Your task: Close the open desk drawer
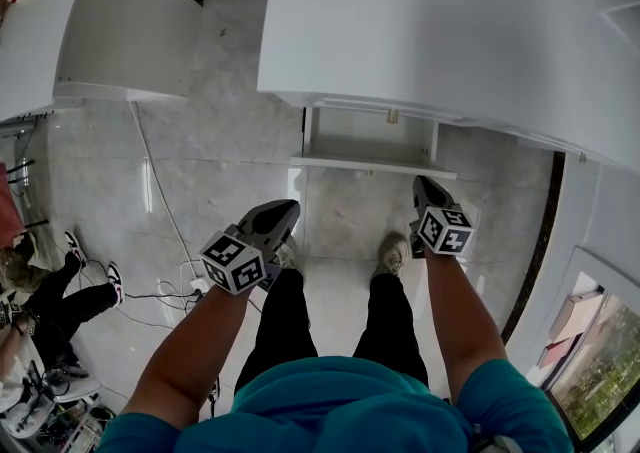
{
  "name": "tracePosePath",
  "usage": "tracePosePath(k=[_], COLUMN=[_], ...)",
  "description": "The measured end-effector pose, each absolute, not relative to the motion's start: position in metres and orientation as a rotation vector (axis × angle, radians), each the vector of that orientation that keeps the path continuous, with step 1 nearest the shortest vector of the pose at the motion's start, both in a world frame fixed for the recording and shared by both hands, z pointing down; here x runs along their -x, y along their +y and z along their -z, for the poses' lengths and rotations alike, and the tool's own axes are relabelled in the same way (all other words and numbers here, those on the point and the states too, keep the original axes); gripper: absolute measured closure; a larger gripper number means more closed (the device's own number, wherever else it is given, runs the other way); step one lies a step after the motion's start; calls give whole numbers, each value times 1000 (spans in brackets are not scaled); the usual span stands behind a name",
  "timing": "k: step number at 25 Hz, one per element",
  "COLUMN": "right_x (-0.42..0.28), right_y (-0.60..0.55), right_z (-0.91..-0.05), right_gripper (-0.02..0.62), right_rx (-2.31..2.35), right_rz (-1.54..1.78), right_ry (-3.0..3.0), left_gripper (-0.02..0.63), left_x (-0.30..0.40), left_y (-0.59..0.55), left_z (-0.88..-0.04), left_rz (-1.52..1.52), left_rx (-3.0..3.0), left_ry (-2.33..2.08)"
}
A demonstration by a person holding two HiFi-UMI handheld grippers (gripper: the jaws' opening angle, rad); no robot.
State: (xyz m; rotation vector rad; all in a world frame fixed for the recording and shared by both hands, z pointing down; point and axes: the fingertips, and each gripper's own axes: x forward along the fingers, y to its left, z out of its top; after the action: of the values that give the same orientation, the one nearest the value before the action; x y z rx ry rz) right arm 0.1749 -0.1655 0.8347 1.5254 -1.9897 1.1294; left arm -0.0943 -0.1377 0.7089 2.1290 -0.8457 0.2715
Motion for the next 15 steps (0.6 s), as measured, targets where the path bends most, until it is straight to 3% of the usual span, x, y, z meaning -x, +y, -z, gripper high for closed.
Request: tracePosePath(k=[15], right_x=[-176], right_y=[-216], right_z=[-839], right_gripper=[574], right_rx=[-1512], right_rz=[-1080], right_ry=[-2013], left_gripper=[591], left_x=[102], left_y=[-167], left_z=[-715], left_rz=[-243], left_rx=[-2112], left_ry=[-875])
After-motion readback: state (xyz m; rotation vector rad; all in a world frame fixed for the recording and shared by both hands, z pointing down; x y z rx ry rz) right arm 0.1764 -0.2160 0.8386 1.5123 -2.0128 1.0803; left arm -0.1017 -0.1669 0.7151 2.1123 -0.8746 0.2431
